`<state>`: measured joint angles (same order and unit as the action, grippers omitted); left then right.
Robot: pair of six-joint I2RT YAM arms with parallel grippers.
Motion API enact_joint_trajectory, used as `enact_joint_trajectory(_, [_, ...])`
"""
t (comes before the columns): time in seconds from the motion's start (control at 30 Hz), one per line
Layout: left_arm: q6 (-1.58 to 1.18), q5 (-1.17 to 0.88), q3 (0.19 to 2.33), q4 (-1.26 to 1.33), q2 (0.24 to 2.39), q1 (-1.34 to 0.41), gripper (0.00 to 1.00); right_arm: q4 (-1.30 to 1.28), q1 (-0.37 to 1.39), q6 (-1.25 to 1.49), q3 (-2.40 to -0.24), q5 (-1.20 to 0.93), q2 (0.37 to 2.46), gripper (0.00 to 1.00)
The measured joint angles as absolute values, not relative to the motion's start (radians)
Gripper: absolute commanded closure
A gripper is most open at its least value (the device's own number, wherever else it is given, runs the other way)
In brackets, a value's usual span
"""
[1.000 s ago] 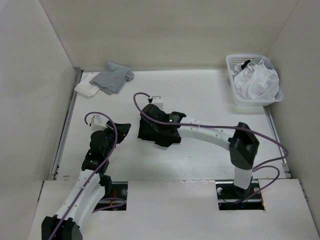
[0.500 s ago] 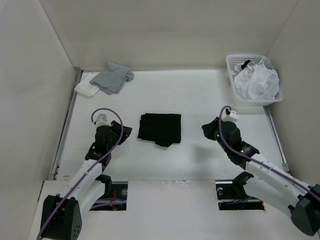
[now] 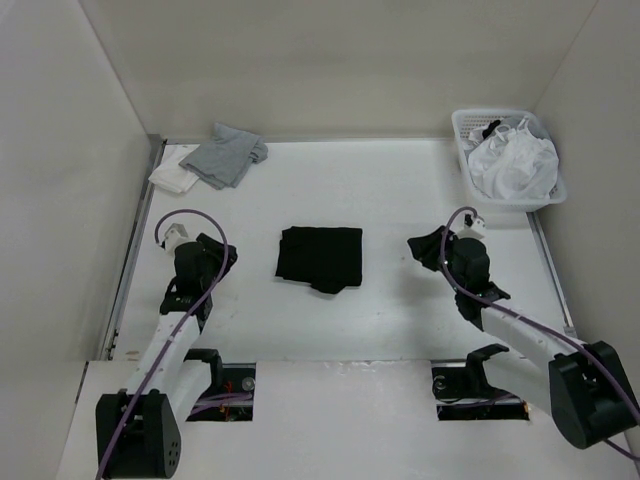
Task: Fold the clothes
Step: Fold the tank top
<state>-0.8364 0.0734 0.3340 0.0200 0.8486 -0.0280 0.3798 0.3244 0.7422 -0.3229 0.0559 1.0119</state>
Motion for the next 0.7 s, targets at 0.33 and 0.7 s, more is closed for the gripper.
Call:
enact_joint_trajectory(0.33, [-0.821,0.088,0.334,0.015,0.862,0.001,0.55,0.452,0.36,0.751,-0.298,0.052,1.074,0.98])
enact_joint_trajectory(0.7, [-0.804,0.096,0.333,0.049,0.931,-0.01,0.52,0.458,0.388,0.736,-0.299,0.054,1.076,0.65])
